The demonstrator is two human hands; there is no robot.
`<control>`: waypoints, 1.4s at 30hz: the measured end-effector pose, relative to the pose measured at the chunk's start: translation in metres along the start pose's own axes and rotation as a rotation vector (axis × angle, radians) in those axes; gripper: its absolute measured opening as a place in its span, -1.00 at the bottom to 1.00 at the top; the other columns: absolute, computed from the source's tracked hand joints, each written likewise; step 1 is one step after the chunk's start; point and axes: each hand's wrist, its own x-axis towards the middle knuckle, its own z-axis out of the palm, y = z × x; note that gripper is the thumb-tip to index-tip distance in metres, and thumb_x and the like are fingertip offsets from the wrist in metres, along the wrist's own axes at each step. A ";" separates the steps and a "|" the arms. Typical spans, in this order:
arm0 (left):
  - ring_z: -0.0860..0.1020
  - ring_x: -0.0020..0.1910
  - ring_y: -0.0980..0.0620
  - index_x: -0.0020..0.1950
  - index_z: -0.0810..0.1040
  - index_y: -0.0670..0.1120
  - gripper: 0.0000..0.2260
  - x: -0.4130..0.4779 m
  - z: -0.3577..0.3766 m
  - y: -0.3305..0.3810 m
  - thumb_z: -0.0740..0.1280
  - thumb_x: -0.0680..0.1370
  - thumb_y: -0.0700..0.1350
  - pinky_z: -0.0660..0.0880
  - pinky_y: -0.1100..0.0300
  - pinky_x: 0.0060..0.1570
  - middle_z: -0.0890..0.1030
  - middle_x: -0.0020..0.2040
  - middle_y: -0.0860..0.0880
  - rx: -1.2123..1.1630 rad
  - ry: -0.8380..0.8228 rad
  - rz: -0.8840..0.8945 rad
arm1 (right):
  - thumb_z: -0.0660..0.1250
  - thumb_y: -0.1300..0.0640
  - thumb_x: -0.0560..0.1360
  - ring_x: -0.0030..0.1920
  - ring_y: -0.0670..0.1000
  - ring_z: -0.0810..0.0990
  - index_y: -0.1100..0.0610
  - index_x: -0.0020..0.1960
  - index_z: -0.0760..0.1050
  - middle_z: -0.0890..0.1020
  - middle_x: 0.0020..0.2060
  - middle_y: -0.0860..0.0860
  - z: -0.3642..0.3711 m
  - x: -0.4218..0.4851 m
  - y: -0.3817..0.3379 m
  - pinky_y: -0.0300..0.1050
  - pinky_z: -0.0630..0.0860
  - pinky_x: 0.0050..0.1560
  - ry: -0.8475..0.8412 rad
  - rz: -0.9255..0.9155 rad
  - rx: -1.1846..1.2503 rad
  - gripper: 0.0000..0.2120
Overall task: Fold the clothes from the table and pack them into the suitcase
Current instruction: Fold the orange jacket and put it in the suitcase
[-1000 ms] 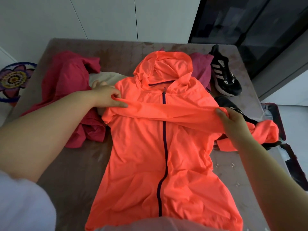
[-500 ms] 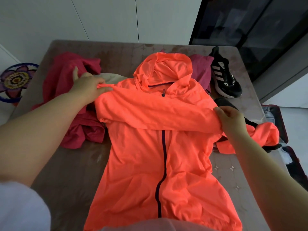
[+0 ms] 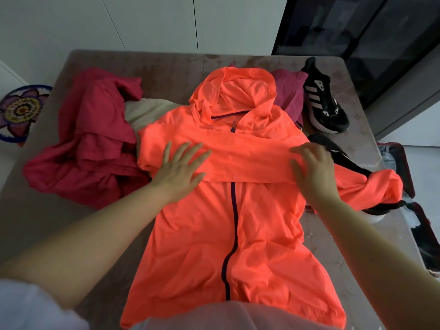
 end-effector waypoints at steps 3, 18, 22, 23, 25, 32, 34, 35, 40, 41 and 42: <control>-0.16 0.53 -0.02 0.54 -0.10 0.13 -0.47 -0.011 0.012 0.009 -0.03 0.61 0.18 -0.38 -0.13 0.38 -0.09 0.56 0.05 0.052 -0.119 -0.063 | 0.26 0.04 0.54 0.35 0.23 0.35 0.06 0.38 0.41 0.43 0.34 0.12 0.006 -0.017 -0.008 0.23 0.08 0.41 -0.262 -0.049 -0.120 -0.58; -0.15 0.53 -0.03 0.53 -0.17 0.13 -0.47 -0.026 0.002 0.071 -0.01 0.63 0.13 -0.35 -0.17 0.38 -0.09 0.56 0.02 -0.001 -0.112 0.074 | 0.42 0.20 0.42 0.48 0.23 0.14 0.08 0.29 0.51 0.34 0.43 0.12 -0.069 -0.108 0.033 0.21 -0.18 0.44 -0.075 0.153 -0.355 -0.56; -0.15 0.53 -0.03 0.53 -0.19 0.13 -0.47 -0.038 0.002 0.097 -0.01 0.63 0.12 -0.34 -0.16 0.39 -0.10 0.56 0.02 -0.033 -0.114 0.076 | 0.39 0.12 0.47 0.51 0.18 -0.01 0.03 0.46 0.27 0.19 0.49 0.10 -0.091 -0.107 0.056 0.16 -0.23 0.45 -0.105 0.220 -0.415 -0.40; -0.14 0.53 -0.03 0.53 -0.20 0.13 -0.46 -0.040 0.001 0.103 0.00 0.63 0.12 -0.33 -0.17 0.39 -0.10 0.56 0.02 -0.037 -0.118 0.071 | 0.38 0.11 0.48 0.51 0.16 -0.03 0.00 0.48 0.23 0.18 0.50 0.08 -0.094 -0.104 0.061 0.16 -0.24 0.45 -0.133 0.223 -0.419 -0.37; -0.12 0.53 -0.03 0.53 -0.21 0.13 -0.45 -0.041 0.000 0.114 0.02 0.63 0.11 -0.31 -0.17 0.40 -0.08 0.56 0.01 -0.044 -0.119 0.053 | 0.38 0.11 0.47 0.51 0.15 -0.03 -0.04 0.49 0.21 0.17 0.50 0.08 -0.098 -0.100 0.073 0.15 -0.26 0.45 -0.188 0.194 -0.454 -0.36; 0.02 0.51 -0.02 0.54 -0.14 0.09 -0.41 -0.039 -0.001 0.177 0.10 0.61 0.10 -0.24 -0.15 0.42 0.10 0.53 0.01 -0.129 -0.068 -0.025 | 0.56 0.36 0.15 0.19 0.37 0.48 0.18 0.08 0.62 0.57 0.15 0.24 -0.085 -0.089 0.098 0.41 0.20 0.27 -0.224 -0.208 -0.504 -0.49; 0.05 0.50 -0.02 0.54 -0.14 0.08 -0.40 -0.037 0.001 0.199 0.12 0.61 0.10 -0.24 -0.12 0.42 0.15 0.52 0.01 -0.153 -0.057 -0.031 | 0.58 0.36 0.10 0.11 0.34 0.55 0.22 0.08 0.60 0.61 0.07 0.21 -0.080 -0.081 0.099 0.42 0.24 0.24 -0.240 -0.281 -0.501 -0.45; 0.06 0.50 -0.02 0.54 -0.13 0.08 -0.40 -0.035 0.001 0.210 0.13 0.61 0.10 -0.23 -0.10 0.43 0.16 0.51 0.01 -0.174 -0.058 -0.039 | 0.57 0.34 0.14 0.14 0.33 0.53 0.23 0.13 0.57 0.61 0.09 0.20 -0.078 -0.078 0.099 0.40 0.19 0.29 -0.261 -0.287 -0.494 -0.43; 0.15 0.46 -0.04 0.54 -0.04 0.05 -0.36 -0.028 0.006 0.249 0.23 0.57 0.06 -0.15 -0.05 0.44 0.27 0.46 -0.02 -0.295 -0.032 -0.052 | 0.33 0.22 0.47 0.22 0.23 0.42 0.12 0.16 0.58 0.58 0.05 0.13 -0.082 -0.065 0.101 0.21 -0.17 0.45 -0.253 -0.300 -0.507 -0.72; 0.20 0.45 -0.06 0.54 0.00 0.03 -0.34 -0.024 0.008 0.252 0.27 0.55 0.06 -0.10 -0.06 0.44 0.30 0.44 -0.04 -0.344 0.012 -0.052 | 0.31 0.19 0.49 0.22 0.20 0.40 0.10 0.12 0.60 0.59 0.04 0.10 -0.085 -0.063 0.100 0.17 -0.21 0.44 -0.242 -0.283 -0.465 -0.77; 0.26 0.42 -0.09 0.54 0.05 -0.02 -0.31 -0.021 0.010 0.254 0.32 0.52 0.08 0.00 -0.07 0.43 0.34 0.42 -0.08 -0.421 0.071 -0.046 | 0.32 0.15 0.49 0.24 0.17 0.39 0.07 0.09 0.62 0.59 0.03 0.06 -0.089 -0.061 0.099 0.13 -0.24 0.44 -0.239 -0.254 -0.390 -0.79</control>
